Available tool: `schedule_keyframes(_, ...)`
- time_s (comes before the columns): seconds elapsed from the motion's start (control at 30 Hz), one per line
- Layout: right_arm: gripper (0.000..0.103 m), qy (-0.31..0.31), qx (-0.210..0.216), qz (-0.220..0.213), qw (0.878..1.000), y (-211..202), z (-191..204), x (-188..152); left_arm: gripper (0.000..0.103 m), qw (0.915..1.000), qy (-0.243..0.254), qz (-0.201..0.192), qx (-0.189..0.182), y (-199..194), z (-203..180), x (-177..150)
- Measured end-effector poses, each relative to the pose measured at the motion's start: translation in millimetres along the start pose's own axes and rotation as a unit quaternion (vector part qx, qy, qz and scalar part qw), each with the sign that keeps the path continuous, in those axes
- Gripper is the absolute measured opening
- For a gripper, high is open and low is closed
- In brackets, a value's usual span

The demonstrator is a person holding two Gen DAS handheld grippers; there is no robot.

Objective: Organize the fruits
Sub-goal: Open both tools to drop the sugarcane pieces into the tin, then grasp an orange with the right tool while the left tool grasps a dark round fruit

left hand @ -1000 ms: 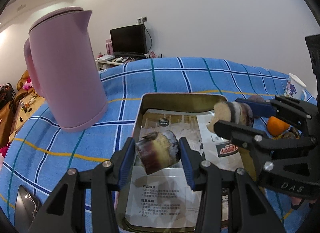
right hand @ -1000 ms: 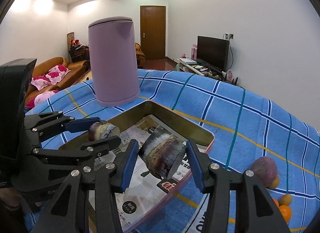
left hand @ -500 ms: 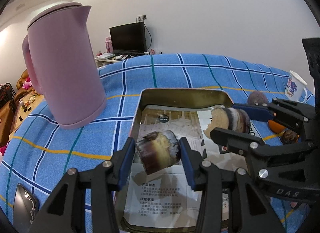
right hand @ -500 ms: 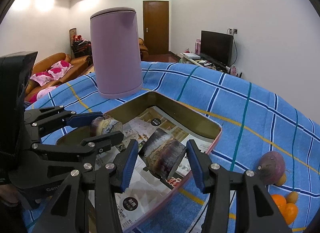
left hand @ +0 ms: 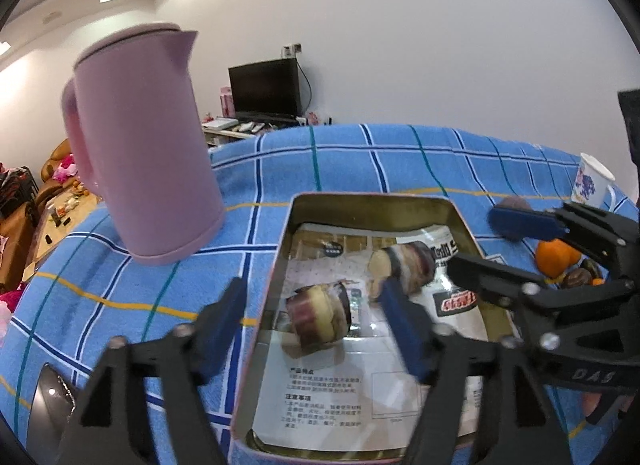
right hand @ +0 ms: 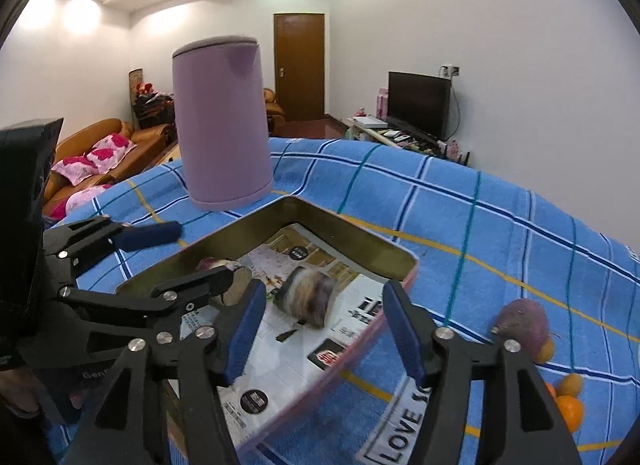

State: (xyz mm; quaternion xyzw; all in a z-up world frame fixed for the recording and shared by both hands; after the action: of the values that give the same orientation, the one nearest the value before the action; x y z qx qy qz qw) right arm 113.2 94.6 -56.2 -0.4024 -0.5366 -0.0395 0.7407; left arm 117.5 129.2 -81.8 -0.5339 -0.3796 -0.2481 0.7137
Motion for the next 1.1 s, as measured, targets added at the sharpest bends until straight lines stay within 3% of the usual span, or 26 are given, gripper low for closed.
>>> schedule_keyframes(0.23,0.068,0.001,-0.049,0.004,0.999,-49.1,-14.1,-17.2,0.08,0.9994,0.006,-0.027,-0.02,-27.3,-15.4,1.6)
schedule_keyframes(0.47,0.068,0.046,-0.123,0.012,0.991,-115.2,-61.9,-69.4,0.084,0.9977,0.014,-0.034,-0.056,-48.6,-48.7,-3.0)
schedule_keyframes(0.6,0.068,0.079,-0.141,0.025,0.987,-136.6,-85.4,-96.3,0.091,0.9963,0.026,-0.035,-0.073,-55.9,-76.0,-8.3)
schedule_keyframes(0.7,0.067,0.089,-0.143,0.029,0.985,-142.1,-91.8,-106.3,0.091,0.9951,0.039,-0.029,-0.086,-56.8,-95.9,-11.4)
schedule_keyframes(0.77,0.063,0.089,-0.136,0.034,0.986,-140.5,-90.8,-109.4,0.091,0.9944,0.047,-0.027,-0.09,-58.1,-107.1,-12.8)
schedule_keyframes(0.83,0.052,0.086,-0.13,0.04,0.987,-137.2,-88.6,-110.3,0.091,0.994,0.054,-0.026,-0.092,-58.9,-114.5,-13.8)
schedule_keyframes(1.1,0.05,0.088,-0.122,0.063,0.987,-120.5,-91.9,-112.7,0.091,0.9935,0.061,-0.019,-0.095,-57.9,-126.3,-11.9)
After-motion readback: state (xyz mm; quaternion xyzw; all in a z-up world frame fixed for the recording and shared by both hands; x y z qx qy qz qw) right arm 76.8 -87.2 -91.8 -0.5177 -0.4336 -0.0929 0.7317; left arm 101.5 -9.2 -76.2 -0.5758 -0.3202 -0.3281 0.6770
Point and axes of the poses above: each gripper's, at about its wrist camera, not at the fingertips, and y roughly the way its jaws point, z to its left, x to its top, the point moved 7 cm from there along y, roughly the way its jaws point, and after that the axes turned 11 degrees about x, right-handed, at the moved point
